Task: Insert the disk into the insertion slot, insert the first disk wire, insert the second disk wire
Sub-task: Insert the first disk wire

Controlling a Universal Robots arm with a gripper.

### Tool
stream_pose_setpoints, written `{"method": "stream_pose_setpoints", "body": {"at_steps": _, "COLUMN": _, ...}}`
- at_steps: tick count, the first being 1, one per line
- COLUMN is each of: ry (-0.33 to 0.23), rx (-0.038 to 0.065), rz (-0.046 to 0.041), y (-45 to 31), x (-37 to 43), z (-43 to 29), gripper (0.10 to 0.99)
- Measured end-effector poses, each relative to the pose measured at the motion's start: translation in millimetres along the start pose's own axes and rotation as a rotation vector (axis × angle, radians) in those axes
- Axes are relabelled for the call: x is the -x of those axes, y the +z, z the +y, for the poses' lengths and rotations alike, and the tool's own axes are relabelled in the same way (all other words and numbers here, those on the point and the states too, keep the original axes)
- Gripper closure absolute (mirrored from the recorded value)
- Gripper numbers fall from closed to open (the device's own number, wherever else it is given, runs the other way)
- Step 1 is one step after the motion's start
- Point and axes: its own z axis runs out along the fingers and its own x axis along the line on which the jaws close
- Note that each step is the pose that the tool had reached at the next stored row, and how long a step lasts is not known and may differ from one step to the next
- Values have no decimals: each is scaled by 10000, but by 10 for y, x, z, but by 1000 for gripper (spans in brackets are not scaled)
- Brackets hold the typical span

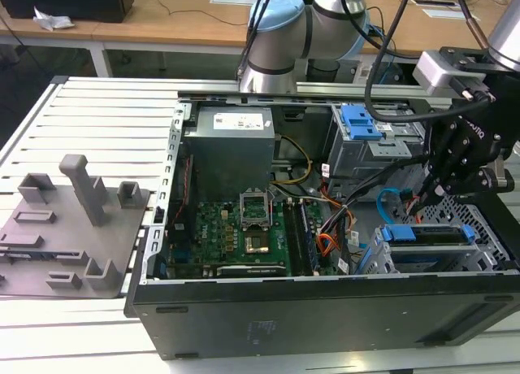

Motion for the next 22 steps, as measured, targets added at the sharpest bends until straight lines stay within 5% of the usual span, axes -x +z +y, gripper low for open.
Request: {"method": "stream_pose_setpoints", "body": {"at_steps": 22, "ry": -1, "rx": 3, "rz": 5, "y": -2, "x": -39, "z": -52, "gripper": 918}}
